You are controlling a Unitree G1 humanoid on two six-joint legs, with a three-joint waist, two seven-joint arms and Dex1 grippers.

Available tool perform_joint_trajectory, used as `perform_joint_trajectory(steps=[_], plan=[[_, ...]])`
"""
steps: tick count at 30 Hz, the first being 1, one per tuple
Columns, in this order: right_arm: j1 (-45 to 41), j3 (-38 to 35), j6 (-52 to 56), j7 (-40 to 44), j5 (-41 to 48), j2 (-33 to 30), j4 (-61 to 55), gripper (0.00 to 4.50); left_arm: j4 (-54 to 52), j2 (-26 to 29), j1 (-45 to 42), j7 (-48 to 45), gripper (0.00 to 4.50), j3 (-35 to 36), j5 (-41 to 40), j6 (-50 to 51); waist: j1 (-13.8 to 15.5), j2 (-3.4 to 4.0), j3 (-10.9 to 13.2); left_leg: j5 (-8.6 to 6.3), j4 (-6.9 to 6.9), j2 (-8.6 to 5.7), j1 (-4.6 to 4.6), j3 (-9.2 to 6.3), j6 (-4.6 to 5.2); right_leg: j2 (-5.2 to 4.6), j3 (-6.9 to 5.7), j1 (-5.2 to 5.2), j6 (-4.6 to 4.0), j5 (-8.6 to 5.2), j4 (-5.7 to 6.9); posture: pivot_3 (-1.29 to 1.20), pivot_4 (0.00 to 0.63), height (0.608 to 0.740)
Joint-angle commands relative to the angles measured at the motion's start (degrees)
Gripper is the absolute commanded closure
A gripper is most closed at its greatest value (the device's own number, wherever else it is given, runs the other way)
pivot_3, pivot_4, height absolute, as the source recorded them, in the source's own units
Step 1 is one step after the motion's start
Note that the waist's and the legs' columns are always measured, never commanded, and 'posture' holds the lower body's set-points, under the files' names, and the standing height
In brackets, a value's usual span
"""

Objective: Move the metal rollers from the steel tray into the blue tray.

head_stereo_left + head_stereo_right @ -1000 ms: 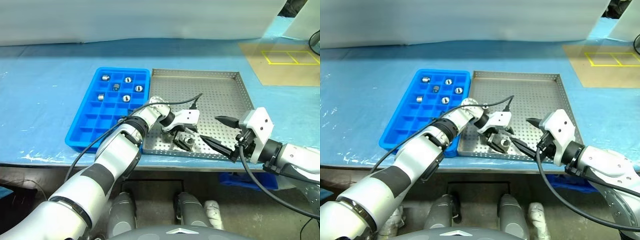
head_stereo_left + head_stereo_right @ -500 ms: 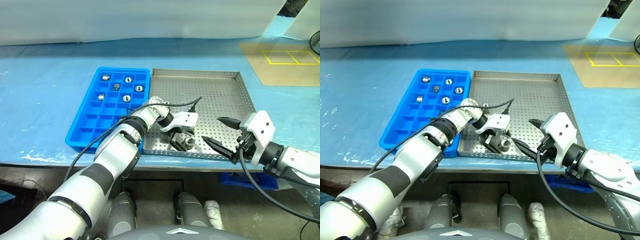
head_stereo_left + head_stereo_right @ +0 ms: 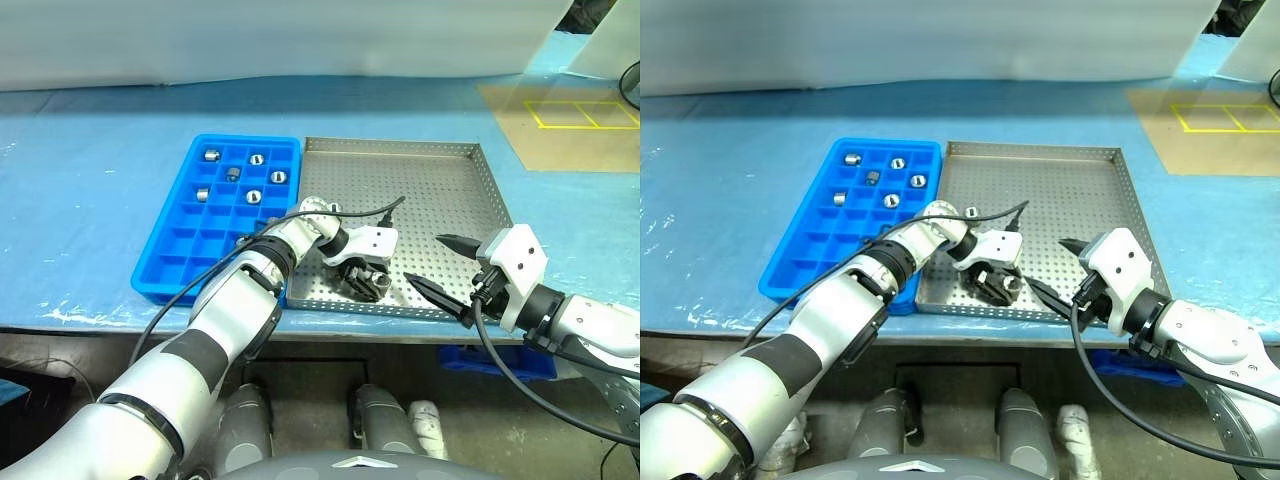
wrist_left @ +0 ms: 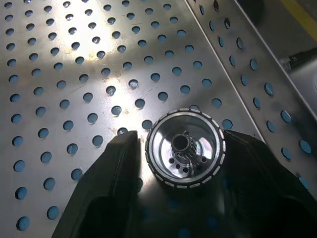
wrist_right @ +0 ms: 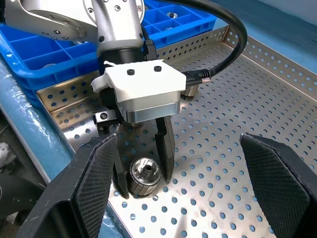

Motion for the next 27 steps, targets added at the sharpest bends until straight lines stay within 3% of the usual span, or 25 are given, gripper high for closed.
perform_joint_trajectory(steps=[1,2,8,17,23,27], plan=[[0.04,0.02,-1.63,0.42,-0.54,0.31,-0.17,0.39,-0.28,-0.24,-0.32,-0.17,2.08,0.32,0.44,-0.57,-0.01,0.0,0.0,0.0,0.0,0.0,0.0,0.0,0.0,-0.01,0.0,0.0,0.0,0.0,0.0,-0.62,0.15,0.74],[-0.08,0.19,-1.81,0.47,-0.73,0.33,0.02,0.39,-0.28,-0.12,-0.31,-0.38,2.38,0.27,0.55,-0.63,-0.02,0.0,0.0,0.0,0.0,0.0,0.0,0.0,0.01,-0.02,0.0,-0.01,0.0,0.0,0.0,-0.61,0.15,0.74],[-1.76,1.75,-2.58,0.89,-1.54,0.52,1.58,0.39,-0.52,0.47,-0.58,-1.67,2.65,0.92,0.14,-0.73,-0.02,0.0,0.0,-0.01,-0.01,0.0,-0.01,0.0,0.02,-0.04,0.0,-0.02,0.01,0.0,0.0,-0.59,0.15,0.74],[-5.12,3.8,-3.09,2.07,-1.48,0.25,3.84,0.39,-2.59,1.99,-3.46,-6.01,2.65,6.47,-5.61,1.2,0.18,0.0,0.01,-0.04,-0.01,-0.02,-0.11,0.02,0.06,-0.12,0.0,-0.11,0.02,0.0,-0.01,-0.54,0.15,0.74],[-9.33,5.83,-3.79,4.6,-1.35,-0.01,6.93,0.39,-6.46,6.58,-8.27,-15.03,2.65,14.15,-13.84,9.19,0.47,0.01,0.02,-0.03,-0.04,-0.02,-0.13,0.02,0.06,-0.14,-0.01,-0.14,0.01,0.0,0.0,-0.45,0.15,0.74],[-14.51,9.02,-5.27,7.71,-2.05,-0.08,11.16,0.39,-9.84,12.05,-9.4,-16.94,2.65,15.67,-16.62,12.83,0.57,0.05,0.03,-0.03,-0.07,-0.02,-0.11,0.04,0.05,-0.13,0.0,-0.18,0.0,0.0,0.05,-0.37,0.15,0.74]])
